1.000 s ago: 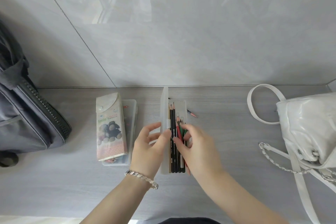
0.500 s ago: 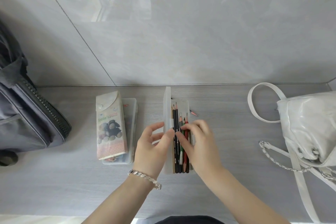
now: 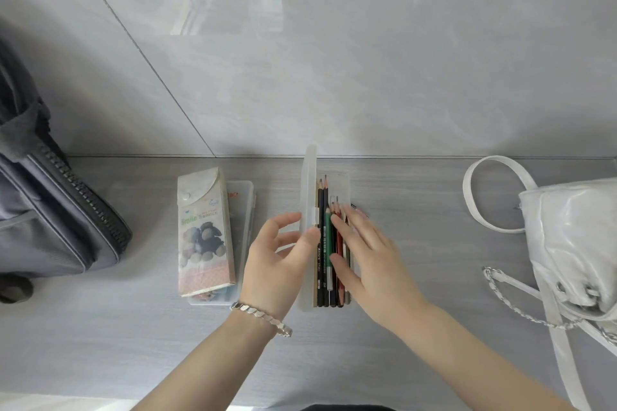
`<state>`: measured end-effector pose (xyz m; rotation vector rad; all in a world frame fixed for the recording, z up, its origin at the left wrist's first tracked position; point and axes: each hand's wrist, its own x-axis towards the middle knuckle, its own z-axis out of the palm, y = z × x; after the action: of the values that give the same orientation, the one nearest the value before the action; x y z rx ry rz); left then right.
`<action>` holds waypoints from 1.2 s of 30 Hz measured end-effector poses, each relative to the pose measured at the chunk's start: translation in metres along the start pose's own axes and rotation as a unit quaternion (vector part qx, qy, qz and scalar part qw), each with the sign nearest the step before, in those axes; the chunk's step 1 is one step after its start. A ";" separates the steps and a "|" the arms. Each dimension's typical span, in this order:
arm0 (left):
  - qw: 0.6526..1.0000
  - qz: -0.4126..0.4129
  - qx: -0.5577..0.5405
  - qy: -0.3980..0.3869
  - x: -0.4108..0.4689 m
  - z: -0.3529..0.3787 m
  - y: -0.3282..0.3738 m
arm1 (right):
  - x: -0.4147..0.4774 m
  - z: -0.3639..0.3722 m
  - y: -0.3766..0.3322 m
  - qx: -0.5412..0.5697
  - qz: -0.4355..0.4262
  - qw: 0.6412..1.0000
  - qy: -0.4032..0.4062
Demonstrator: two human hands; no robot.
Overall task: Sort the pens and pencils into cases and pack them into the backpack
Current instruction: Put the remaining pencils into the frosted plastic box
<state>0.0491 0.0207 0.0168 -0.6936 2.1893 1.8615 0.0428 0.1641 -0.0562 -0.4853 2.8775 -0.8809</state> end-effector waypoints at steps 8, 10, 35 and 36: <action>1.000 -0.015 -0.019 0.020 0.019 -0.005 -0.005 | 0.021 -0.008 0.000 0.013 -0.077 0.995 -0.060; 0.999 -0.024 -0.020 0.024 0.023 -0.008 -0.004 | 0.032 -0.011 0.002 0.062 -0.067 0.995 -0.043; 0.998 -0.033 0.021 0.042 0.023 -0.022 -0.017 | 0.052 -0.079 -0.015 0.489 0.136 0.851 0.133; 0.998 -0.031 0.021 0.040 0.021 -0.020 -0.016 | 0.051 -0.080 -0.023 0.492 0.141 0.854 0.093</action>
<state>0.0416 -0.0050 -0.0023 -0.8316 2.2208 1.7815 -0.0133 0.1719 0.0227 0.1418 2.0739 -2.1623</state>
